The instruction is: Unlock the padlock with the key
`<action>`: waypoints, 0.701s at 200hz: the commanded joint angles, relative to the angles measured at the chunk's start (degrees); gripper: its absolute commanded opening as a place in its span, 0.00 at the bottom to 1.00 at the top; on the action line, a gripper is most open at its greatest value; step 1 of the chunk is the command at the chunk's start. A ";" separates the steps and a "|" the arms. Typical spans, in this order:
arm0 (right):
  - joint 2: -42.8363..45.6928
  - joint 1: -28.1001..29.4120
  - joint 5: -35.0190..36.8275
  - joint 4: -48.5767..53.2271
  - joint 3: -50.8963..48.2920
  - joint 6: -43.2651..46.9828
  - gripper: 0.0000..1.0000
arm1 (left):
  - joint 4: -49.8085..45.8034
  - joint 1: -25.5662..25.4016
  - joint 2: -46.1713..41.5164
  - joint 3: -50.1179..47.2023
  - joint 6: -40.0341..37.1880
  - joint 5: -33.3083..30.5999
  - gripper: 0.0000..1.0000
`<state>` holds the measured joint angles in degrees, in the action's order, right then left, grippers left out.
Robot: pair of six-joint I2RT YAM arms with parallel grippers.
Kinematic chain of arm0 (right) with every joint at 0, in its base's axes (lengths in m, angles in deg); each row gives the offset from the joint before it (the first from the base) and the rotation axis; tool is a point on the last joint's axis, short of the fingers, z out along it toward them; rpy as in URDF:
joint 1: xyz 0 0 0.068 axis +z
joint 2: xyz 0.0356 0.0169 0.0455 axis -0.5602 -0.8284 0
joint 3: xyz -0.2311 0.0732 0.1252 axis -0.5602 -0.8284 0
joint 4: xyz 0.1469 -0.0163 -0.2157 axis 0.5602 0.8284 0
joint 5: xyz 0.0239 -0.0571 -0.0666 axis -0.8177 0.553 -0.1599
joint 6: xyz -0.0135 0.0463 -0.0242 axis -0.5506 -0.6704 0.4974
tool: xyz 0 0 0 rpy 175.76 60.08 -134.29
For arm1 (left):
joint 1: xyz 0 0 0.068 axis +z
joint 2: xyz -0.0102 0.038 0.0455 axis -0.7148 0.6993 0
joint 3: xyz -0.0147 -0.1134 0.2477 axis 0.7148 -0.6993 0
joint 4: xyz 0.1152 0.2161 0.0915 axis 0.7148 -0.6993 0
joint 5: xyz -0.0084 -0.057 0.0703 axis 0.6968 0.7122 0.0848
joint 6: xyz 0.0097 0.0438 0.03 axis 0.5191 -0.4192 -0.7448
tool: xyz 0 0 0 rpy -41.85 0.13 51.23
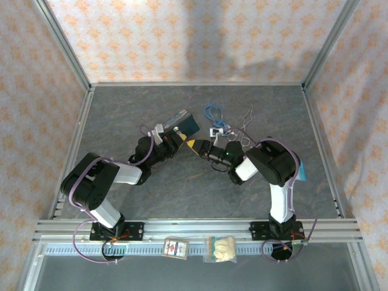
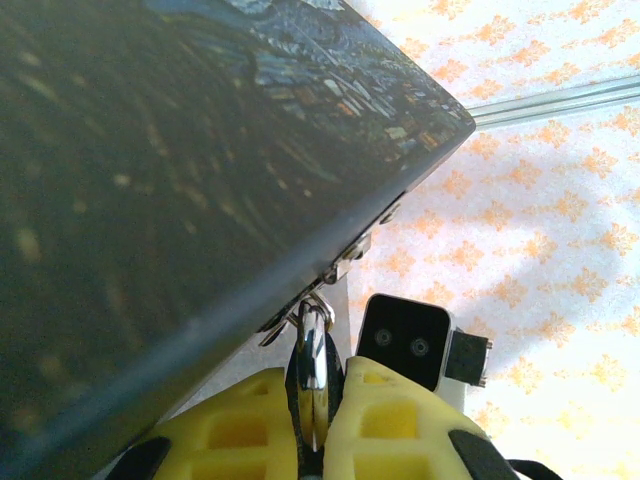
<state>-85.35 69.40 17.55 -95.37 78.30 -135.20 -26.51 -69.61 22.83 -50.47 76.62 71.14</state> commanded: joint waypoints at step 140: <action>-4.79 -2.77 -2.88 -20.33 5.78 -48.85 0.00 | 26.12 -0.60 3.42 -4.67 -0.81 4.30 0.00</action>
<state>-90.60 67.98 12.70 -100.14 81.36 -164.22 -19.85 -69.46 23.20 -54.08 75.14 69.92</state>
